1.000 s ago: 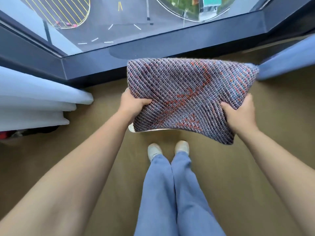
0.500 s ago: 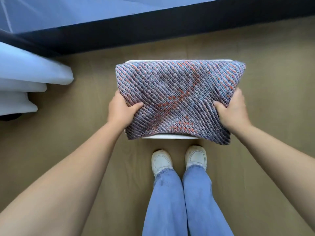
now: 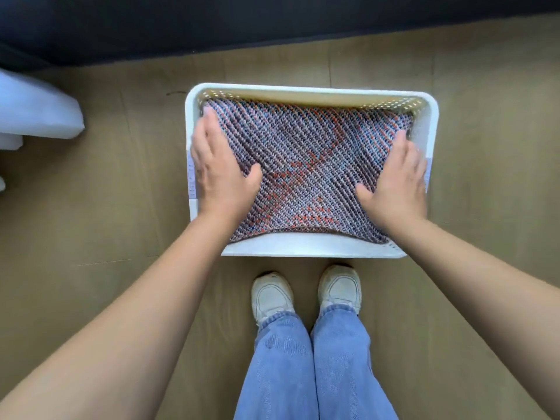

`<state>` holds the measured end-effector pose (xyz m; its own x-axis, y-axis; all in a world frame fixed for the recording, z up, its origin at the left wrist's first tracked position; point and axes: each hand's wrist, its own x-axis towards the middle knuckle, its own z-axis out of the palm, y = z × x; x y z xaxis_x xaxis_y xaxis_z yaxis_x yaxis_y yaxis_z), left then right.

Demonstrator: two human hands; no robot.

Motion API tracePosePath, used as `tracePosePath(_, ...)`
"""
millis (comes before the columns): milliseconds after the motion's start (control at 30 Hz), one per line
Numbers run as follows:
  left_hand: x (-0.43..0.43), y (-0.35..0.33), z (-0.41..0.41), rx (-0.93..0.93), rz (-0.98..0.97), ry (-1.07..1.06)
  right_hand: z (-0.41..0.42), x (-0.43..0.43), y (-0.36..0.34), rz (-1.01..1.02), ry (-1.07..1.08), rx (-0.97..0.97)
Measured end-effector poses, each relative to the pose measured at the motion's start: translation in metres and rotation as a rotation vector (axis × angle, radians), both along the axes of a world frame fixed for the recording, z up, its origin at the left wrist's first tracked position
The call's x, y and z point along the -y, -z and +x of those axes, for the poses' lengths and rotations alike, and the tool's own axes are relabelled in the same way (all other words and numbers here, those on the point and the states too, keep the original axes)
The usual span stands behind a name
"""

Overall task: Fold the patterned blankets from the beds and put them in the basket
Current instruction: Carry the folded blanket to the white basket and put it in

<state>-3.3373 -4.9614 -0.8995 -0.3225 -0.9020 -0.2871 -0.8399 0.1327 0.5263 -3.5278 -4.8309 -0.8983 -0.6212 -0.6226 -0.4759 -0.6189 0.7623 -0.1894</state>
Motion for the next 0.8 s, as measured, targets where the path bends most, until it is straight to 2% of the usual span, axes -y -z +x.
tracePosePath(67, -0.006, 0.004, 0.0, 0.125, -0.079, 0.335, 0.006, 0.001, 0.001, -0.082, -0.274, 0.03)
tracePosePath(133, -0.003, 0.017, 0.004, 0.297, -0.059, 0.594, 0.005, 0.006, 0.01, -0.008, -0.49, 0.062)
tracePosePath(200, 0.005, 0.035, 0.009, 0.462, -0.015, 0.72, -0.002, 0.01, 0.025, 0.128, -0.609, 0.041)
tracePosePath(400, 0.026, 0.085, 0.017, 0.694, 0.073, 0.825, -0.024, 0.004, 0.073, 0.404, -0.722, -0.036)
tracePosePath(633, 0.024, 0.122, 0.012, 0.797, 0.02, 0.817, -0.032, 0.007, 0.118, 0.46, -0.797, -0.059)
tracePosePath(800, 0.017, 0.092, 0.001, 0.873, 0.07, 0.811, -0.027, 0.014, 0.09, 0.491, -0.797, -0.014)
